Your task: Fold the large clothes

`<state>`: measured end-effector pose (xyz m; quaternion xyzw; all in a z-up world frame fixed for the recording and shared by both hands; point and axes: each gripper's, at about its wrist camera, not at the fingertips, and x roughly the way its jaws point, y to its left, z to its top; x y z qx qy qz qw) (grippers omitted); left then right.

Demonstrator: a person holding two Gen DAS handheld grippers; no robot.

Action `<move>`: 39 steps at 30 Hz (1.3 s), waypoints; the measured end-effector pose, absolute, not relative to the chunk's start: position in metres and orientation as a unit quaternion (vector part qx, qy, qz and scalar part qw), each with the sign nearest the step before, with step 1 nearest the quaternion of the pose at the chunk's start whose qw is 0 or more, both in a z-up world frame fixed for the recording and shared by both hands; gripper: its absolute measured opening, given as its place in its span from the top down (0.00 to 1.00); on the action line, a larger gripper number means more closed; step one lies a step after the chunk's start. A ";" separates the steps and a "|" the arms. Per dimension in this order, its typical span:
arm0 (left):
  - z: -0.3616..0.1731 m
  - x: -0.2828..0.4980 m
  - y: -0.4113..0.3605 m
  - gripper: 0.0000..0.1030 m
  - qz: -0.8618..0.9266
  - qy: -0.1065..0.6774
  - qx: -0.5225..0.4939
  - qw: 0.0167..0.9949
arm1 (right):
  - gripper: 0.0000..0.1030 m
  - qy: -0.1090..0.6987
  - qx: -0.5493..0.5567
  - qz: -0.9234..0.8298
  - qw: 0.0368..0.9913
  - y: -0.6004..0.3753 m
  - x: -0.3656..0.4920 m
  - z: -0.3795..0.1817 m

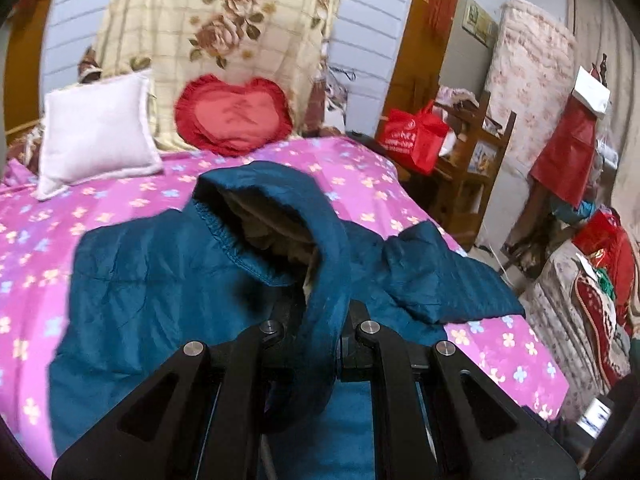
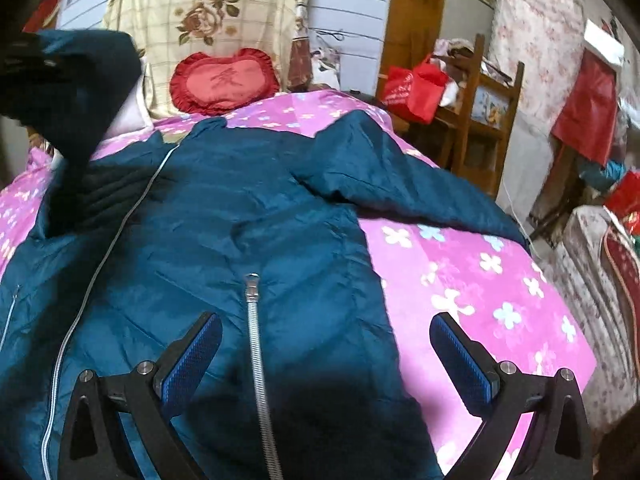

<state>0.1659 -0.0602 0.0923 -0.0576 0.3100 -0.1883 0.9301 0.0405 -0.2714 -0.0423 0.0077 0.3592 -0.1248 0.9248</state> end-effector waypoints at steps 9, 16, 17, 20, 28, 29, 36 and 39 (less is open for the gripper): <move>0.034 0.221 -0.098 0.92 -0.230 0.376 -0.100 0.892 | 0.00 0.379 0.028 -0.116 0.918 -0.275 0.048 -0.047; -0.011 0.238 -0.125 0.41 -0.234 0.420 -0.075 0.874 | 0.00 0.398 0.021 -0.122 0.909 -0.273 0.053 -0.056; -0.014 0.237 -0.124 0.33 -0.230 0.420 -0.075 0.875 | 0.00 0.399 0.024 -0.123 0.908 -0.274 0.054 -0.056; -0.018 0.231 -0.120 0.30 -0.237 0.419 -0.087 0.872 | 0.00 0.401 0.040 -0.126 0.906 -0.277 0.056 -0.058; -0.009 0.195 -0.073 0.30 -0.270 0.417 -0.090 0.863 | 0.00 0.400 0.035 -0.126 0.907 -0.266 0.062 -0.060; -0.008 0.189 -0.064 0.30 -0.270 0.415 -0.086 0.865 | 0.00 0.398 0.036 -0.127 0.908 -0.265 0.063 -0.060; -0.008 0.171 0.028 0.30 -0.160 0.377 -0.036 0.911 | 0.00 0.397 0.026 -0.120 0.910 -0.248 0.069 -0.063; -0.016 0.184 0.072 0.30 -0.047 0.367 -0.020 0.929 | 0.00 0.392 0.020 -0.115 0.913 -0.241 0.069 -0.064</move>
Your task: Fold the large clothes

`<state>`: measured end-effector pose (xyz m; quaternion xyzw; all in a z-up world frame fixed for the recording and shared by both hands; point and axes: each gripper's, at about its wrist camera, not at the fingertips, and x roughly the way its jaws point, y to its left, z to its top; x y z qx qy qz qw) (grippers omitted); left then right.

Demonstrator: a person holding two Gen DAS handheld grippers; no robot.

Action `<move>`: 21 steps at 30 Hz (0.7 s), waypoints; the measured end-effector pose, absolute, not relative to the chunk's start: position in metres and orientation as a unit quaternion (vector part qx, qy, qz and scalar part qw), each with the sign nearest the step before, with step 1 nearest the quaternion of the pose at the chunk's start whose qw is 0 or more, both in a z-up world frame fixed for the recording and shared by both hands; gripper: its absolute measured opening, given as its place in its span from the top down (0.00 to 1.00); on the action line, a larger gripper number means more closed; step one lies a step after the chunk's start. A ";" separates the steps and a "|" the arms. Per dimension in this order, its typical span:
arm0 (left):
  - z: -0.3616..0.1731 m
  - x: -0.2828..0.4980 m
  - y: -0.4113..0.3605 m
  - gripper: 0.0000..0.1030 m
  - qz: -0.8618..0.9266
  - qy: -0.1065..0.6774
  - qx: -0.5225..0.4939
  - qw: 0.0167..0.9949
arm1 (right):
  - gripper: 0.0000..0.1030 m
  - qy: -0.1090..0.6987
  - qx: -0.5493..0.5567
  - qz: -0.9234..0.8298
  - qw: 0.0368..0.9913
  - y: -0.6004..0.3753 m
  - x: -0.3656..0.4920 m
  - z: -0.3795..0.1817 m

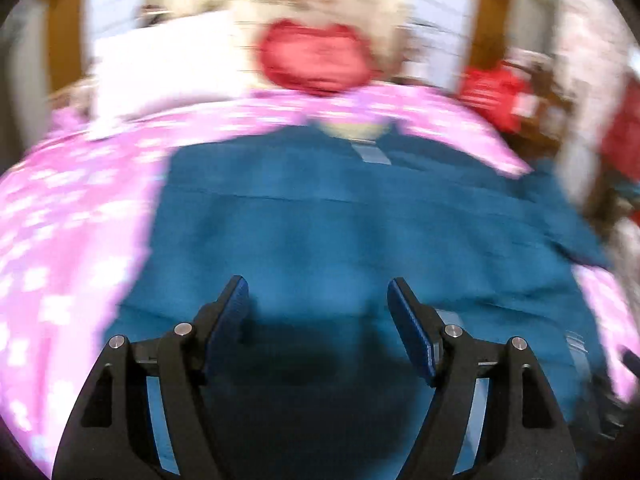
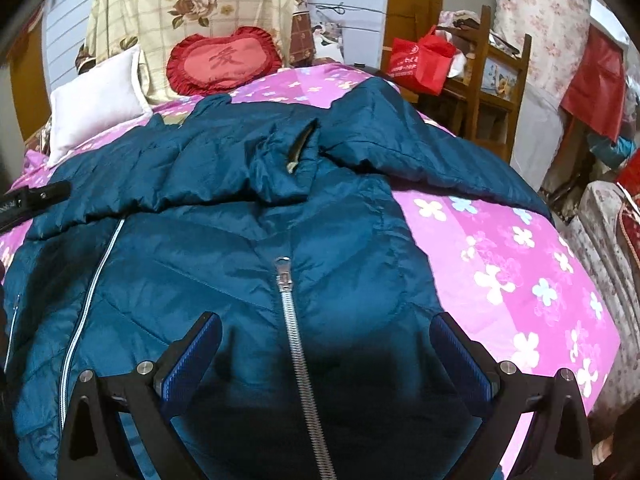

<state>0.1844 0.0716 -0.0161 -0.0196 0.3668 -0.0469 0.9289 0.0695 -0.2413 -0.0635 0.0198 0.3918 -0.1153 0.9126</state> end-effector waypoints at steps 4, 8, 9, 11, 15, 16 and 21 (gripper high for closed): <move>-0.023 0.204 0.127 0.30 0.075 0.361 -0.061 0.927 | 0.00 0.345 0.023 -0.091 0.934 -0.237 0.065 -0.049; -0.021 0.215 0.150 0.30 0.098 0.362 -0.099 0.922 | 0.00 0.325 0.016 -0.039 0.945 -0.226 0.101 -0.024; -0.020 0.219 0.151 0.30 0.095 0.363 -0.103 0.921 | 0.00 0.321 0.010 -0.025 0.947 -0.220 0.113 -0.020; -0.017 0.227 0.148 0.30 0.094 0.364 -0.103 0.921 | 0.00 0.321 0.009 0.022 0.947 -0.205 0.146 -0.015; -0.021 0.255 0.134 0.30 0.069 0.375 -0.057 0.923 | 0.00 0.354 0.095 0.086 0.926 -0.197 0.217 -0.036; -0.027 0.262 0.128 0.30 0.059 0.387 -0.041 0.919 | 0.00 0.363 0.105 0.081 0.922 -0.199 0.228 -0.045; -0.063 0.272 0.118 0.29 0.059 0.431 -0.021 0.900 | 0.07 0.423 0.141 0.030 0.895 -0.238 0.273 -0.088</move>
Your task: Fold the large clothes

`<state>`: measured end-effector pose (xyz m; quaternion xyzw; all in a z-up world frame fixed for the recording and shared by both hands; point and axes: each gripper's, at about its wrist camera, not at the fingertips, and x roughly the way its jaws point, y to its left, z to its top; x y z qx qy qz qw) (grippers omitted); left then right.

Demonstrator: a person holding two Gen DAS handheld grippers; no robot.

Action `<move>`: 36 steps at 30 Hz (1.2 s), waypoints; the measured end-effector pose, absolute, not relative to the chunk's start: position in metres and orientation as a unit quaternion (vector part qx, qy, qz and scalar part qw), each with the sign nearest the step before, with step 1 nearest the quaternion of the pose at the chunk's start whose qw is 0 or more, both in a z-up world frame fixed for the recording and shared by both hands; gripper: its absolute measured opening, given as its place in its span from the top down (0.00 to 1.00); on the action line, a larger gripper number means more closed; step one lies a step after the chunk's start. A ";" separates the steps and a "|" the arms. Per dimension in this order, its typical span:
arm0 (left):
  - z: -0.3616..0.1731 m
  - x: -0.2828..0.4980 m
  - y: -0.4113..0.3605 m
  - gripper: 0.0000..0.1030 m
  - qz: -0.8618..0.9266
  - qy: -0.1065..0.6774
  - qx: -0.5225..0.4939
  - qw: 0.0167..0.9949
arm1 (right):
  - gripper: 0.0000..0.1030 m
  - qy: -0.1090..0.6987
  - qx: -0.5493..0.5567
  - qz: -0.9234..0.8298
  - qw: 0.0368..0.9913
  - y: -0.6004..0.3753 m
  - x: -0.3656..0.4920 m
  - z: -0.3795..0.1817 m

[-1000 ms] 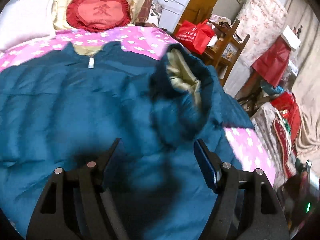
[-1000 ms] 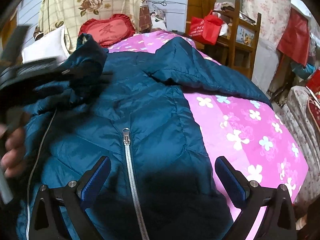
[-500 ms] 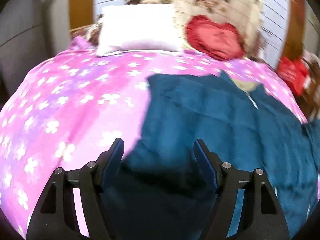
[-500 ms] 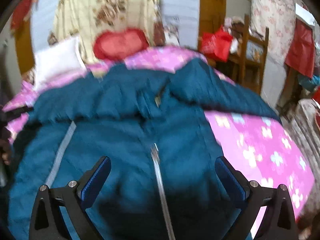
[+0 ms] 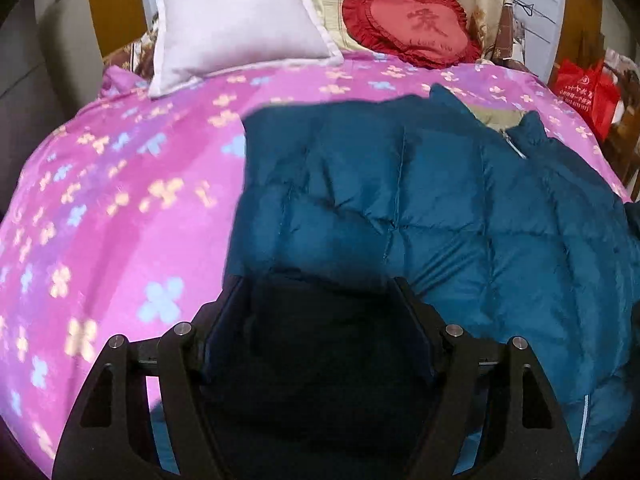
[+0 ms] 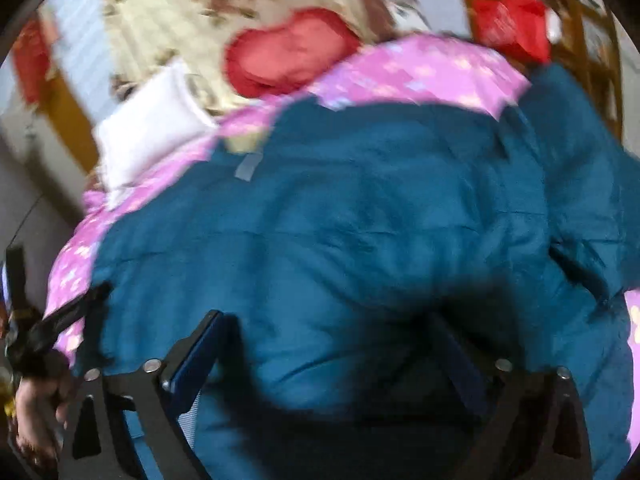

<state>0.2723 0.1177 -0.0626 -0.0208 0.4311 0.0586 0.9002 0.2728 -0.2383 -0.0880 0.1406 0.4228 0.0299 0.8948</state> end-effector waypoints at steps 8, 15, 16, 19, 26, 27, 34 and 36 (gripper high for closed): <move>-0.068 0.259 0.117 0.27 0.065 0.429 -0.042 0.900 | 0.00 0.473 0.051 0.024 0.879 -0.250 0.303 -0.094; -0.054 0.236 0.127 0.28 0.083 0.407 -0.063 0.907 | 0.02 0.418 0.051 0.004 0.907 -0.238 0.261 -0.060; -0.056 0.234 0.127 0.28 0.083 0.409 -0.063 0.906 | 0.02 0.424 0.038 0.009 0.905 -0.232 0.260 -0.064; -0.064 0.233 0.120 0.27 0.080 0.414 -0.037 0.906 | 0.00 0.460 0.031 0.012 0.888 -0.236 0.268 -0.098; -0.065 0.227 0.119 0.26 0.082 0.405 -0.039 0.910 | 0.00 0.388 0.069 0.022 0.919 -0.252 0.233 -0.090; -0.065 0.225 0.122 0.26 0.079 0.405 -0.048 0.910 | 0.00 0.369 0.078 0.017 0.926 -0.257 0.223 -0.087; -0.065 0.202 0.147 0.26 0.088 0.401 -0.095 0.907 | 0.00 0.368 0.115 -0.029 0.922 -0.273 0.188 -0.091; -0.067 0.198 0.157 0.26 0.079 0.405 -0.119 0.903 | 0.00 0.366 0.133 -0.020 0.921 -0.278 0.175 -0.094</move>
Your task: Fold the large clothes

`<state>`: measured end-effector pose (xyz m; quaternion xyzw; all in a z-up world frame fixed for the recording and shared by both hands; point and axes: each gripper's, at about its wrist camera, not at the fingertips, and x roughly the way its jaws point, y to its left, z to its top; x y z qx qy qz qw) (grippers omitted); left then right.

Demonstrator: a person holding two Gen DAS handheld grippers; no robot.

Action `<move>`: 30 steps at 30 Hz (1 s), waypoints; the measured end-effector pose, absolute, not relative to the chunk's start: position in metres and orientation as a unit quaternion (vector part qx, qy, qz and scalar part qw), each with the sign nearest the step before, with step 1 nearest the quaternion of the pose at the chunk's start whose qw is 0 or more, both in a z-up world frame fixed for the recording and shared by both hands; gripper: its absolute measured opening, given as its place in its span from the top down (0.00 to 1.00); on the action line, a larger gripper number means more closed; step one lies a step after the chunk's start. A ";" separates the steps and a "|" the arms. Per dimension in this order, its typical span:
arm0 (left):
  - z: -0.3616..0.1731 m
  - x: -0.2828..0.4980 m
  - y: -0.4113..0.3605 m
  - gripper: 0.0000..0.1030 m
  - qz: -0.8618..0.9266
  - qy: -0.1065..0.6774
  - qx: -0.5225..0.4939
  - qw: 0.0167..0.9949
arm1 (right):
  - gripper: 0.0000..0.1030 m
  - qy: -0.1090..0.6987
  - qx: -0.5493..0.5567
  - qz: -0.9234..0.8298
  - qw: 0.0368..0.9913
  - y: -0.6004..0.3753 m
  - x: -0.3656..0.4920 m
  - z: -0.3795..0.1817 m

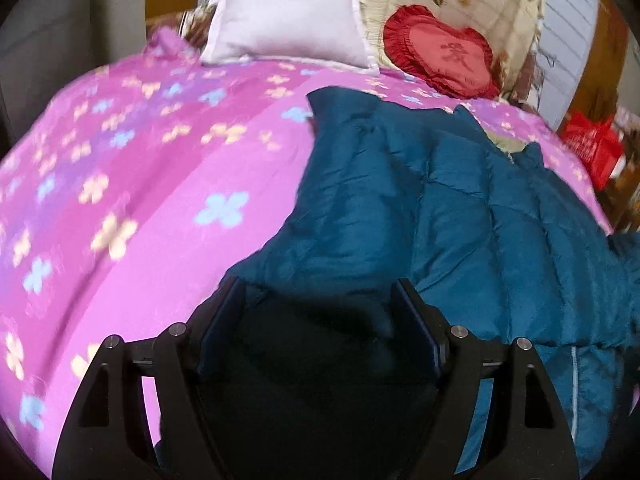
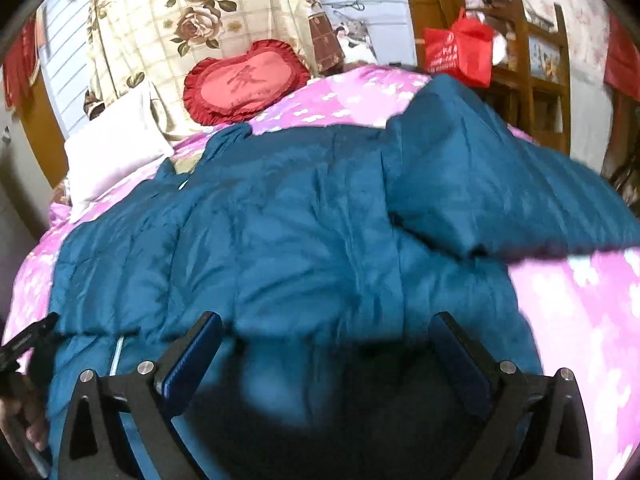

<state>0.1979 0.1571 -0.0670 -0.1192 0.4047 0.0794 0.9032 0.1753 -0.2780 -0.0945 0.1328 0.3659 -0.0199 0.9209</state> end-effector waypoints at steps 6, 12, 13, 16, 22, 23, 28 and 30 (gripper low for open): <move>-0.070 0.172 0.166 0.25 0.111 0.408 -0.113 0.899 | 0.00 0.356 0.144 -0.029 0.923 -0.284 0.153 -0.088; -0.074 0.169 0.170 0.25 0.118 0.417 -0.123 0.893 | 0.00 0.346 0.167 -0.169 0.908 -0.385 0.143 -0.071; -0.075 0.168 0.169 0.25 0.117 0.417 -0.123 0.893 | 0.00 0.343 0.172 -0.194 0.903 -0.414 0.141 -0.069; -0.073 0.168 0.172 0.25 0.115 0.416 -0.129 0.893 | 0.00 0.349 0.190 -0.267 0.878 -0.502 0.130 -0.070; -0.072 0.169 0.174 0.25 0.115 0.416 -0.131 0.893 | 0.00 0.387 0.301 -0.286 0.823 -0.635 0.114 -0.095; -0.071 0.169 0.174 0.25 0.116 0.416 -0.130 0.892 | 0.00 0.380 0.325 -0.281 0.819 -0.651 0.113 -0.096; -0.070 0.170 0.176 0.25 0.117 0.416 -0.130 0.892 | 0.00 0.401 0.432 -0.177 0.788 -0.695 0.128 -0.120; -0.070 0.171 0.176 0.25 0.118 0.417 -0.130 0.892 | 0.00 0.420 0.435 -0.148 0.782 -0.696 0.145 -0.125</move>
